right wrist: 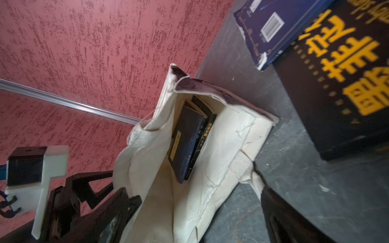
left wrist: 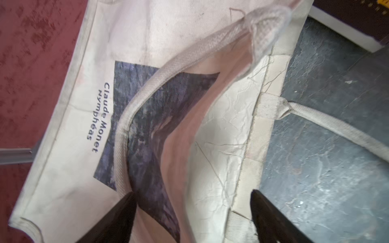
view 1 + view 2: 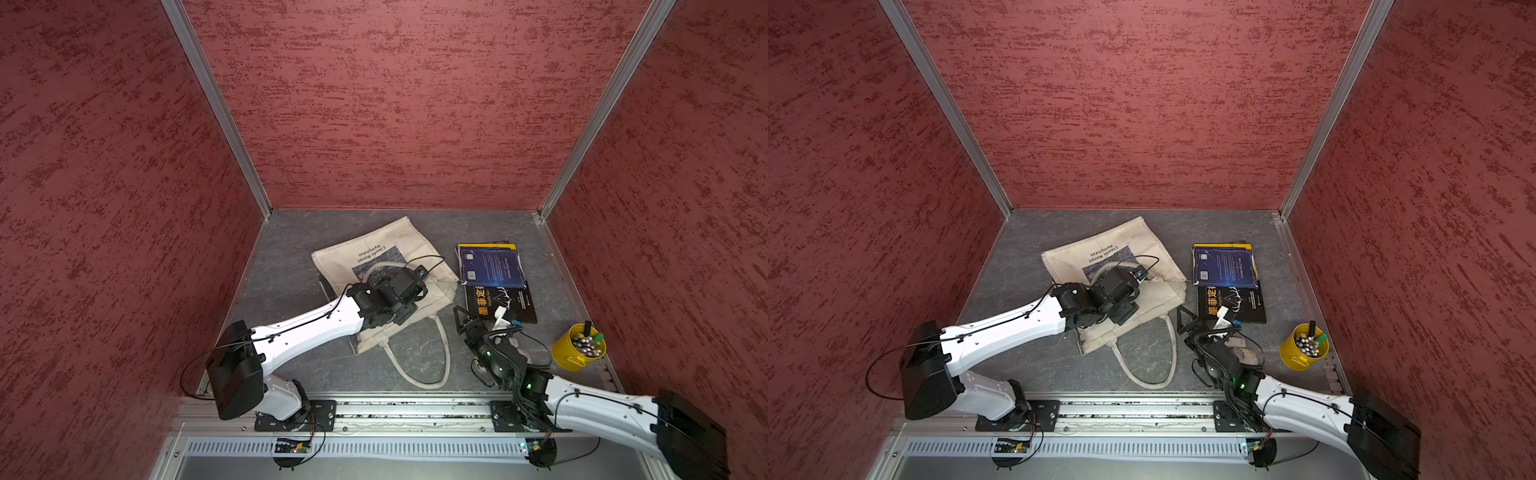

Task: Take out the books from the canvas bag
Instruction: Adjust the canvas bag at the center of the board, then pick up the book from the canvas bag.

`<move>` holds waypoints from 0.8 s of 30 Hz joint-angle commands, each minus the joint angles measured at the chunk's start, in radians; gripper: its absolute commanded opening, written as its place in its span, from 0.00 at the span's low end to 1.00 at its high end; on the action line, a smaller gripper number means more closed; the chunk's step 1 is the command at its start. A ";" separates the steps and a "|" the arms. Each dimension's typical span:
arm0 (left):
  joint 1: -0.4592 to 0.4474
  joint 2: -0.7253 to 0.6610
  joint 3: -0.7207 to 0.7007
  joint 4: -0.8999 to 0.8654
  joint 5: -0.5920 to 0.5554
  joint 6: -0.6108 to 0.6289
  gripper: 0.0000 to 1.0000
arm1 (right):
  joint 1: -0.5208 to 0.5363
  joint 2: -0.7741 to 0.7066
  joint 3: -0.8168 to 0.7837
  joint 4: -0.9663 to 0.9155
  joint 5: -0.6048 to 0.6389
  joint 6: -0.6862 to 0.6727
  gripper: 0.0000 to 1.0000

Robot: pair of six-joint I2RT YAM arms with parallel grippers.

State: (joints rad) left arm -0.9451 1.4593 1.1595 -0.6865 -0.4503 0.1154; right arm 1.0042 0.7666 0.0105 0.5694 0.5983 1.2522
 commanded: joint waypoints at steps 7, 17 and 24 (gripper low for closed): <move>0.059 -0.004 0.068 0.002 0.036 -0.011 0.44 | 0.009 0.230 0.153 0.051 -0.072 -0.080 0.99; 0.138 -0.093 0.168 0.002 0.096 -0.037 0.00 | 0.078 0.509 0.323 0.151 -0.101 -0.125 0.99; 0.177 -0.152 0.253 -0.008 0.137 -0.021 0.00 | 0.111 0.723 0.430 0.282 -0.175 -0.129 0.99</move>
State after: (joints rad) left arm -0.7765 1.3506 1.3682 -0.7036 -0.3477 0.0944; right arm 1.1080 1.4223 0.4164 0.7574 0.4698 1.1286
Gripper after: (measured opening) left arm 0.049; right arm 0.986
